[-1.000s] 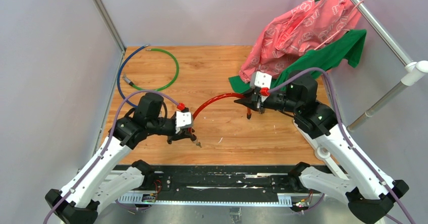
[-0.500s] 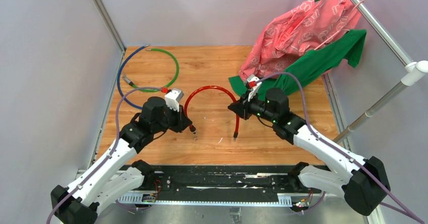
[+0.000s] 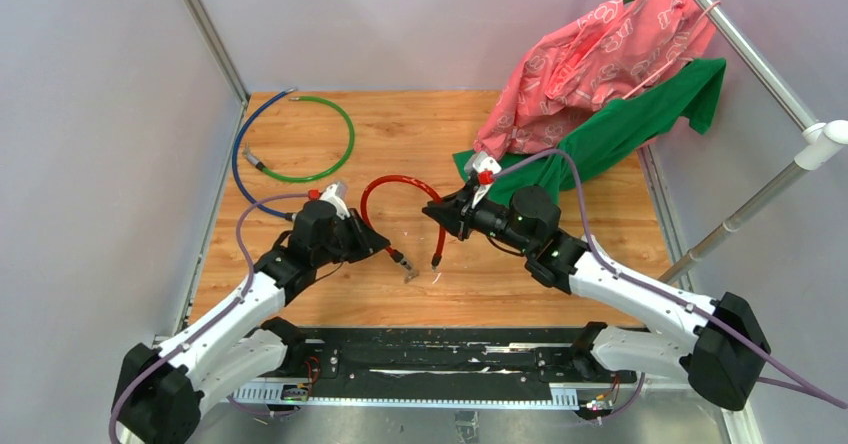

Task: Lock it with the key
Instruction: Adjust the lock.

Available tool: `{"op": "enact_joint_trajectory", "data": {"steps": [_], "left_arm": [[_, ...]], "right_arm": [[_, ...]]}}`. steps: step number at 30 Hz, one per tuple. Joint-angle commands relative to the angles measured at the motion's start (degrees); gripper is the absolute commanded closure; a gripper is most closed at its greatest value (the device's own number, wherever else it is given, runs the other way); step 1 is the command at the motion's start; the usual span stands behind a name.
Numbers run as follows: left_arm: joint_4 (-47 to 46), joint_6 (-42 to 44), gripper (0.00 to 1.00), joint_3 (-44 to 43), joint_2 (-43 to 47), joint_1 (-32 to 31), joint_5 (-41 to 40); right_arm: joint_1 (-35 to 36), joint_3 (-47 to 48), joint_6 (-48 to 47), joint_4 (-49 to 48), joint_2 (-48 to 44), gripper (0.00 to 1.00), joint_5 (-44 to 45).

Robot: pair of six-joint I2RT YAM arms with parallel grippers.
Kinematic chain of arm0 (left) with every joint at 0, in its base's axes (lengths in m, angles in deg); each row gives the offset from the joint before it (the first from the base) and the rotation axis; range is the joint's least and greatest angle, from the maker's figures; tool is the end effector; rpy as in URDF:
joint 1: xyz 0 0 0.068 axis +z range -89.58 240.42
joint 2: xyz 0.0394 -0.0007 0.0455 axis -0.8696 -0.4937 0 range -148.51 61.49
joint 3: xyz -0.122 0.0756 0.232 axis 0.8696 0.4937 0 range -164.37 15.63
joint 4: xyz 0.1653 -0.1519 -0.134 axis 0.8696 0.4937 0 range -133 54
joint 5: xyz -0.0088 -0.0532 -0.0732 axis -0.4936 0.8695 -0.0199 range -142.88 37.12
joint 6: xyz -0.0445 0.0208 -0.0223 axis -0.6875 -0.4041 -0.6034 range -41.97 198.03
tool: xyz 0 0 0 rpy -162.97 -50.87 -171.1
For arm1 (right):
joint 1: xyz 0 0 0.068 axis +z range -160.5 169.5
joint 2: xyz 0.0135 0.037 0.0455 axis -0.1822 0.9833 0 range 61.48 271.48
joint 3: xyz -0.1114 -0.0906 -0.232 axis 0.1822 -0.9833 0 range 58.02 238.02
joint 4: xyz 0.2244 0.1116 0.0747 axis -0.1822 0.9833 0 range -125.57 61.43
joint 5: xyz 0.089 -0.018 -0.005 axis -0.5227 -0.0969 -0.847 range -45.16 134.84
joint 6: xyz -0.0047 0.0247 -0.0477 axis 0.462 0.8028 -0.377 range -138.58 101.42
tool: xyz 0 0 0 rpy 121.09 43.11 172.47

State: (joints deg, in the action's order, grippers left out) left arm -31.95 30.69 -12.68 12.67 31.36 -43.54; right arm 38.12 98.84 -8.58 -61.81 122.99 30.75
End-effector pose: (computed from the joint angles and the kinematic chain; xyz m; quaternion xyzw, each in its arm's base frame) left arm 0.1631 -0.0973 0.2254 -0.0990 0.8651 -0.3567 0.3385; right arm 0.1604 0.1953 0.3257 -0.3062 0.5994 0.4316 0.6005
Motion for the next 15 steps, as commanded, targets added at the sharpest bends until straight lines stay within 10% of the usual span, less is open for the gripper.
{"op": "enact_joint_trajectory", "data": {"steps": [1, 15], "left_arm": [[-9.22, -10.52, 1.00, 4.01, -4.80, 1.37, 0.75], [-24.92, -17.09, 1.00, 4.70, -32.67, 2.06, -5.40]], "right_arm": [[0.86, 1.86, -5.73, -11.46, 2.05, 1.00, -9.29], [0.13, 4.78, -22.14, -4.25, 9.46, 1.00, -13.95]]}}
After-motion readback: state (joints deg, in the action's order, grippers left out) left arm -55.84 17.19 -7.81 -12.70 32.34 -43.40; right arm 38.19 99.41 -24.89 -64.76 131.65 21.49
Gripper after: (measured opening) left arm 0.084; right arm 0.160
